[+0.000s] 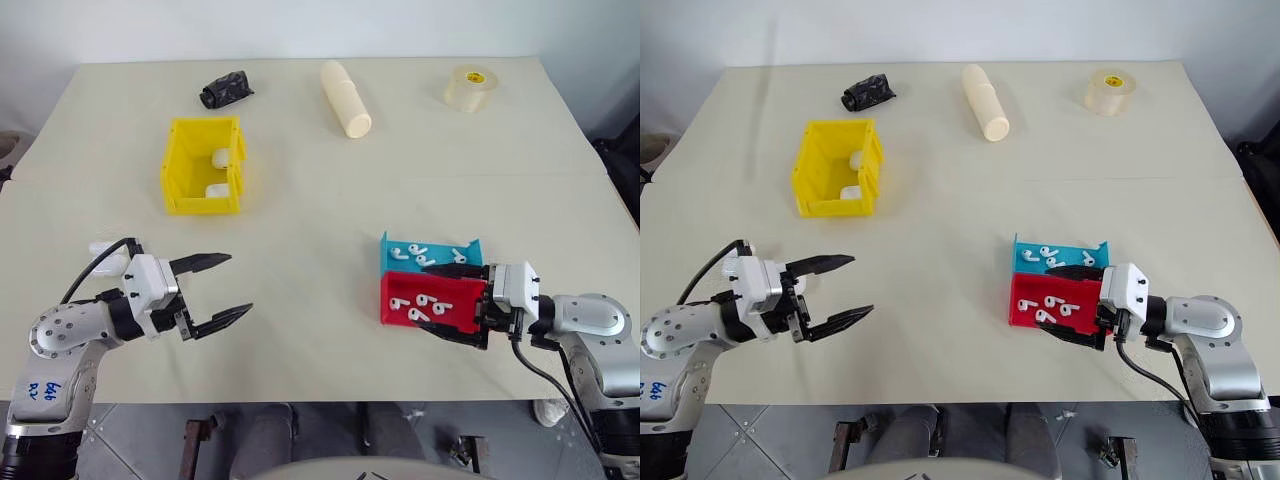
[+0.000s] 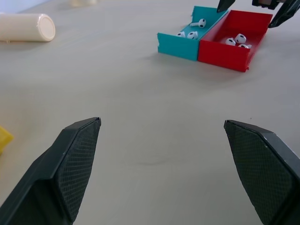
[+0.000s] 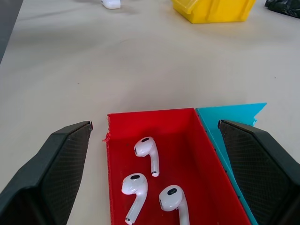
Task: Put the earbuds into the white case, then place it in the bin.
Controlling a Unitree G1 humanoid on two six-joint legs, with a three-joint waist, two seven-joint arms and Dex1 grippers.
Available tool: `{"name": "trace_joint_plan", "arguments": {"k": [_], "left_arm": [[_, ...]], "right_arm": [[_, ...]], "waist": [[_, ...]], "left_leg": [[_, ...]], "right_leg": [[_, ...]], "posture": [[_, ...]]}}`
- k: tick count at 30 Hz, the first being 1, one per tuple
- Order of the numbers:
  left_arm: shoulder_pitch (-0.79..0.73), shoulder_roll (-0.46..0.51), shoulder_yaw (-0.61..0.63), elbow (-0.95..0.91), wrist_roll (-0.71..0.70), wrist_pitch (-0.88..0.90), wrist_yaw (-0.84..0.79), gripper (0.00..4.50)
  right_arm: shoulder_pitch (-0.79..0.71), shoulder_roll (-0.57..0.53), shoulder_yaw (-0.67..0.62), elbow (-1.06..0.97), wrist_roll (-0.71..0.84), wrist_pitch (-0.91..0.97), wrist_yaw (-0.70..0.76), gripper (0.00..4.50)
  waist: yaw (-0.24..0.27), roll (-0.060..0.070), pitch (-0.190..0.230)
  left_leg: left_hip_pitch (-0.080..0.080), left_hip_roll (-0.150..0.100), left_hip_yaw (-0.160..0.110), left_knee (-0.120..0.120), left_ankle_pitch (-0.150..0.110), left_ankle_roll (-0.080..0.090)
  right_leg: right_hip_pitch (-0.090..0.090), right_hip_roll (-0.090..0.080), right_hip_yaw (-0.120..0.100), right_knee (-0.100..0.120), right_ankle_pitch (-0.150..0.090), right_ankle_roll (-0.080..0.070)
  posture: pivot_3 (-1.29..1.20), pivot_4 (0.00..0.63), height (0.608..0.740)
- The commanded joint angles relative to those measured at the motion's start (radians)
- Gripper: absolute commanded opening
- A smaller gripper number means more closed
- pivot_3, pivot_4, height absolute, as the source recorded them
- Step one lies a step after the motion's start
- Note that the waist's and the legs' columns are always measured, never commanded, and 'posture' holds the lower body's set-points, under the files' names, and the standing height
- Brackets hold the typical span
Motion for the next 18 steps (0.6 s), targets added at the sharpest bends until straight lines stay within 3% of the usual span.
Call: {"name": "trace_joint_plan", "arguments": {"k": [1,4,12,18], "left_arm": [[0.036,0.000,0.036,-0.055,0.014,0.005,0.052,4.49],[0.099,-0.033,0.107,-0.097,0.016,0.022,0.150,4.49],[0.481,-0.261,0.469,-0.208,0.004,0.018,0.385,4.49],[0.615,-0.442,0.601,-0.244,-0.053,0.096,0.581,4.49]], "right_arm": [[-0.016,0.016,-0.010,-0.009,0.018,-0.022,-0.006,4.50],[-0.046,0.044,0.011,-0.013,0.023,-0.026,-0.008,4.50],[-0.148,0.194,0.141,-0.119,0.044,-0.045,-0.009,4.50],[-0.171,0.203,0.201,-0.172,0.082,-0.036,0.045,4.50]], "waist": [[0.001,0.000,0.000],[-0.004,0.000,0.000],[-0.003,-0.001,0.000],[0.020,-0.004,0.000]], "left_leg": [[0.000,0.000,0.000,0.000,0.000,0.000],[0.000,0.000,0.000,0.000,0.000,0.000],[0.000,0.004,0.000,0.000,-0.001,-0.002],[0.000,0.002,0.000,0.002,-0.003,0.001]], "right_leg": [[0.000,0.000,0.000,0.000,0.000,0.000],[0.000,0.000,0.001,0.000,0.000,0.000],[0.000,0.001,0.000,-0.001,0.000,-0.002],[0.002,0.000,0.000,-0.004,0.000,-0.001]], "posture": [[0.00,0.150,0.740],[0.00,0.150,0.740],[0.00,0.150,0.740],[0.00,0.150,0.740]]}}
